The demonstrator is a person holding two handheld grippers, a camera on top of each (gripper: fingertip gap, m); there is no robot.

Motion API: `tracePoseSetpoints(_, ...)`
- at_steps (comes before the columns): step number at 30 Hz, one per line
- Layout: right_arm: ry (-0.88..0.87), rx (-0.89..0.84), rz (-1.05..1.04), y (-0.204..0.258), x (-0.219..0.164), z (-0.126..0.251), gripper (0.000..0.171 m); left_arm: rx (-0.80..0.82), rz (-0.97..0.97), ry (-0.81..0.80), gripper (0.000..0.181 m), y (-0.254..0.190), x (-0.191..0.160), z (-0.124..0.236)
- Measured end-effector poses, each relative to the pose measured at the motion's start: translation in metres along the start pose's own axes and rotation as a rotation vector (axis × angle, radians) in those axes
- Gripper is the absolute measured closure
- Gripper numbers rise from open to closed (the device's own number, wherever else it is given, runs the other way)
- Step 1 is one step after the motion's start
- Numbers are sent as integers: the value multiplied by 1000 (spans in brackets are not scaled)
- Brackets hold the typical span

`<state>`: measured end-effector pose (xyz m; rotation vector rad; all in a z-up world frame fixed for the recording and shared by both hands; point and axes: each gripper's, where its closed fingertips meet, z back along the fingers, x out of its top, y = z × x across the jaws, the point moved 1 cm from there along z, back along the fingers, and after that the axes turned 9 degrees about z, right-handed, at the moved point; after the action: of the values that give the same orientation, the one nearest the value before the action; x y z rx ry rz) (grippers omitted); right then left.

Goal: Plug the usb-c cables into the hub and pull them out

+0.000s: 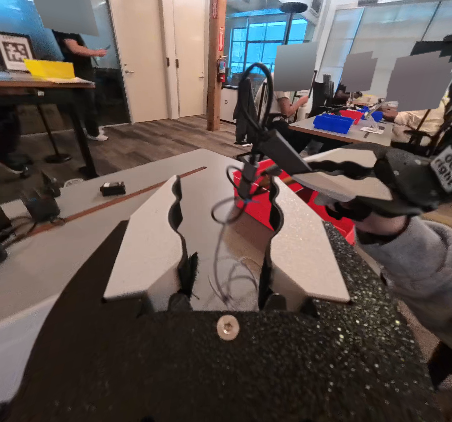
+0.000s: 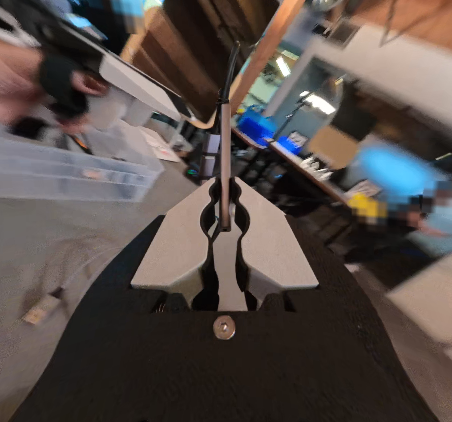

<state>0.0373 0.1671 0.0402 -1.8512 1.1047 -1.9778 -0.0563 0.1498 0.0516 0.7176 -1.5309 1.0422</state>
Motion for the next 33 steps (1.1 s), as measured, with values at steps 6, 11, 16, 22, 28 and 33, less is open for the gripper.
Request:
tracePoseSetpoints(6,-23,-351,766,32,20,-5,165,-47,142,13,110,-40,-45,16)
tracePoseSetpoints(11,-102,-404,1071,75,16,-6,164,-162,375,-84,137,-44,-56,24)
tracePoseSetpoints(16,-95,-346,1106,97,-9,-3,162,-102,364,-7,162,-36,-80,26)
tracePoseSetpoints(22,-150,87,712,130,-16,19,137,-34,-49,120,174,-38,-111,33)
tracePoseSetpoints(28,-57,463,289,139,-26,33,148,-98,-583,277,174,-54,-154,42)
tracePoseSetpoints(33,22,595,264,157,-42,31,145,-206,-661,317,173,-60,-173,48)
